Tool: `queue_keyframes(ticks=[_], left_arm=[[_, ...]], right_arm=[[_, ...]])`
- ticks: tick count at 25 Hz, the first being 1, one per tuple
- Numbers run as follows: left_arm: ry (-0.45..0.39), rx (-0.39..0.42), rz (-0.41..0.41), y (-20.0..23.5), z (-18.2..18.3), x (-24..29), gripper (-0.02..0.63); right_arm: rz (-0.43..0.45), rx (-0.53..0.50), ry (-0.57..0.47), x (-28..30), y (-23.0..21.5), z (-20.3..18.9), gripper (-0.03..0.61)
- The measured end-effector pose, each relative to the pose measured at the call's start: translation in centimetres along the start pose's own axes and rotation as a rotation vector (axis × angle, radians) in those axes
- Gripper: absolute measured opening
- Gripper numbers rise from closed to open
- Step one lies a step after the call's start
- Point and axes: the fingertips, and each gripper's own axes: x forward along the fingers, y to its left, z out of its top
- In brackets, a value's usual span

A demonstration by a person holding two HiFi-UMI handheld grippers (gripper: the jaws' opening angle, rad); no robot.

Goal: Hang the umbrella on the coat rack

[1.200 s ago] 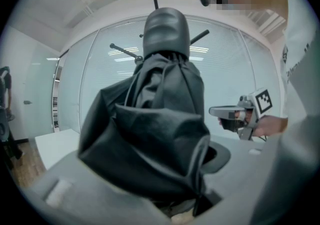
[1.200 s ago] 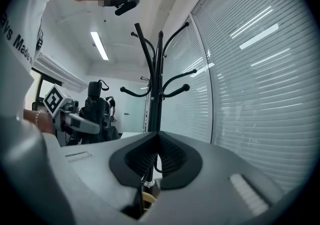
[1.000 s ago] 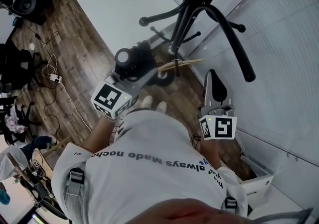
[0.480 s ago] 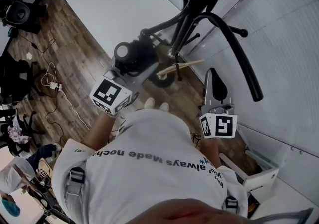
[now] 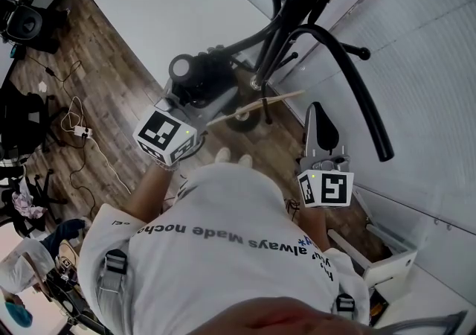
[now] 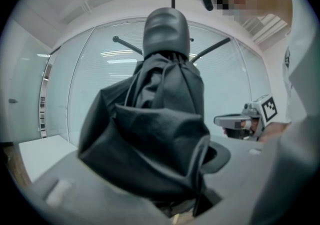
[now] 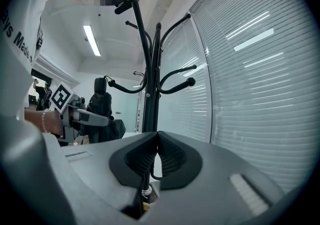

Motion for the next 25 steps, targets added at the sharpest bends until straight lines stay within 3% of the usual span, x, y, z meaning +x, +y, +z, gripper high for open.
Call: queue_keyframes(ticks=[25], left_arm=[[0.077, -0.007, 0.013, 1.1, -2.8, 2.3, 0.278]], right_arm=[[-0.001, -0.003, 0.005, -0.1, 0.1, -0.2, 0.002]])
